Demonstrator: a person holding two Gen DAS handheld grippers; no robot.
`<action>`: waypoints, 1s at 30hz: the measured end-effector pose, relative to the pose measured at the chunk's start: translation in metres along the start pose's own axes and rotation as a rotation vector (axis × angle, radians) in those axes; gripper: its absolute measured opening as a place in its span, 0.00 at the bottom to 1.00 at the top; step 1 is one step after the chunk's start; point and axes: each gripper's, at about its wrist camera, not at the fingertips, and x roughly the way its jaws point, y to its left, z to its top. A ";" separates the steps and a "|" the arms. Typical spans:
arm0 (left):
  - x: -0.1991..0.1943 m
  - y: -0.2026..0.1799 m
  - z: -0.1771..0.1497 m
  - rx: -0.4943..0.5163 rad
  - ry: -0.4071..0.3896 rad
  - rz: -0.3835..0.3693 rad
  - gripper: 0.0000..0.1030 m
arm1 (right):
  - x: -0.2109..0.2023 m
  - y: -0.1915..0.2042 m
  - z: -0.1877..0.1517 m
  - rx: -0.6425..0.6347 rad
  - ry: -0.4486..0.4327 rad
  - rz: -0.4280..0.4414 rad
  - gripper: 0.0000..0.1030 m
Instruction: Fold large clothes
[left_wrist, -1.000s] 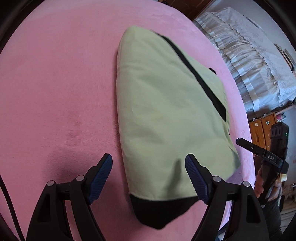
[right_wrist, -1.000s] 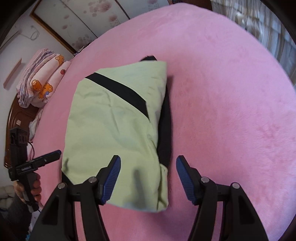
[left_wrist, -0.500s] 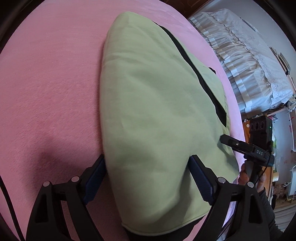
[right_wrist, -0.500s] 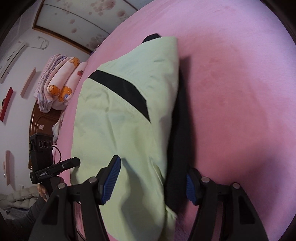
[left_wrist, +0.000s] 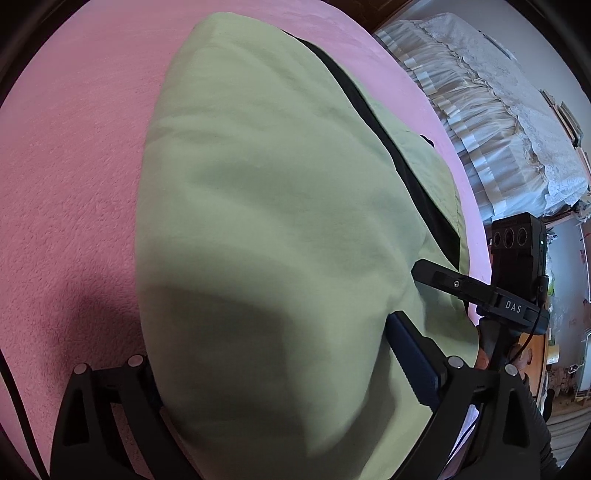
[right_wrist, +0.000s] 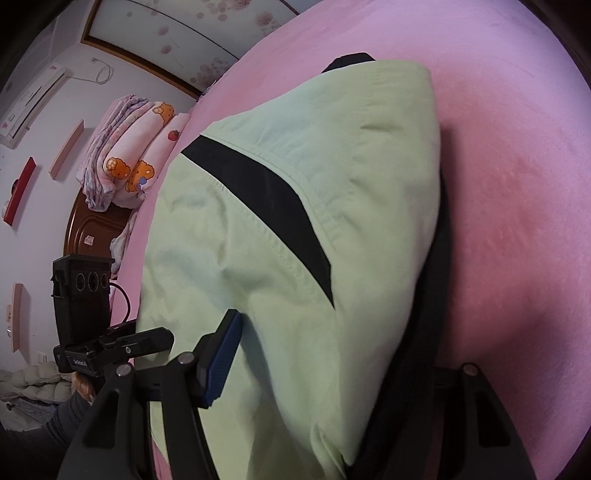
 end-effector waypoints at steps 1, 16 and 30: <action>-0.001 0.000 -0.001 0.001 0.004 0.006 0.94 | -0.001 0.001 -0.002 -0.004 -0.003 -0.011 0.55; -0.033 -0.010 -0.007 0.025 -0.045 0.083 0.39 | -0.016 0.030 -0.016 -0.009 -0.046 -0.094 0.12; -0.148 -0.006 -0.095 0.104 -0.072 0.142 0.32 | -0.038 0.161 -0.094 -0.106 -0.040 -0.197 0.09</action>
